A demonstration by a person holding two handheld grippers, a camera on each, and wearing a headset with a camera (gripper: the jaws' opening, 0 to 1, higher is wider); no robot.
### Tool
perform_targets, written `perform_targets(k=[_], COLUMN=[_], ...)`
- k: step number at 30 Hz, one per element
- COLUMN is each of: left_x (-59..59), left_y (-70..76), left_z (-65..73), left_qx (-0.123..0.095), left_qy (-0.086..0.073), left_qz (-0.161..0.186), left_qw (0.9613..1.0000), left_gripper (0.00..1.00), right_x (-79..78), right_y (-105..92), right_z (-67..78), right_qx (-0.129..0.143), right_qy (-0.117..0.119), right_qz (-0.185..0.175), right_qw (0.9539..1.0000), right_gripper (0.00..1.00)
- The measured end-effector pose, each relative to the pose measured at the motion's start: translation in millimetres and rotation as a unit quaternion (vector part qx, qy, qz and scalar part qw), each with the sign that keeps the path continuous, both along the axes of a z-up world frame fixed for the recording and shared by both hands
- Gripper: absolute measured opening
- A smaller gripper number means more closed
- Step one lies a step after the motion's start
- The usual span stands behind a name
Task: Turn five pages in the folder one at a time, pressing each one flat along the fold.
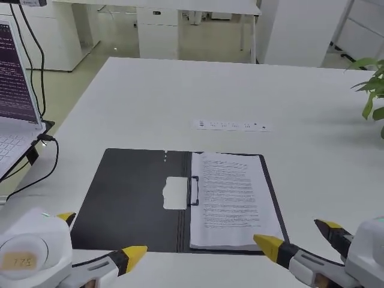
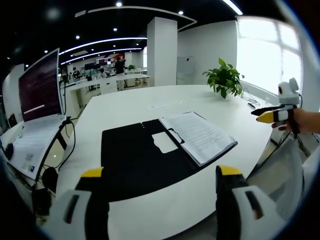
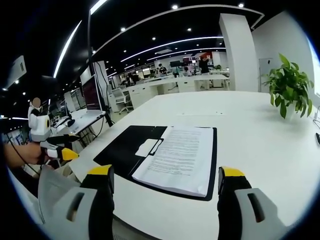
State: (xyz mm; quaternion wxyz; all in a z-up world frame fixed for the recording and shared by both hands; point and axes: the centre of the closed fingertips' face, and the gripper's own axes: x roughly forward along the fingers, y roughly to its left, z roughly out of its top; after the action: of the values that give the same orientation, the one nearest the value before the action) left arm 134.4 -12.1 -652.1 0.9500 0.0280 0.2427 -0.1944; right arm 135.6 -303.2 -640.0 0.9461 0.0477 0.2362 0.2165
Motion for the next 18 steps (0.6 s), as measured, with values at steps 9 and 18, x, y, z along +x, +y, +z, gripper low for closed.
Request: perform_targets(k=[9,18], left_x=[-1.9,-1.3], left_y=[-0.6,-0.1], left_z=[0.6,1.5], left_qx=[0.0,0.004], left_qy=[-0.001,-0.002], left_qz=[0.001,-0.002], left_qw=[1.0,1.0], left_gripper=[0.89,0.89], right_x=[1.2,1.1], right_y=[0.1,-0.9], right_z=[3.5,4.8], right_qx=[-0.002,-0.002], right_qy=[-0.005,-0.006], right_qz=[0.002,0.001], right_qw=[1.0,1.0], right_gripper=[0.85,0.85])
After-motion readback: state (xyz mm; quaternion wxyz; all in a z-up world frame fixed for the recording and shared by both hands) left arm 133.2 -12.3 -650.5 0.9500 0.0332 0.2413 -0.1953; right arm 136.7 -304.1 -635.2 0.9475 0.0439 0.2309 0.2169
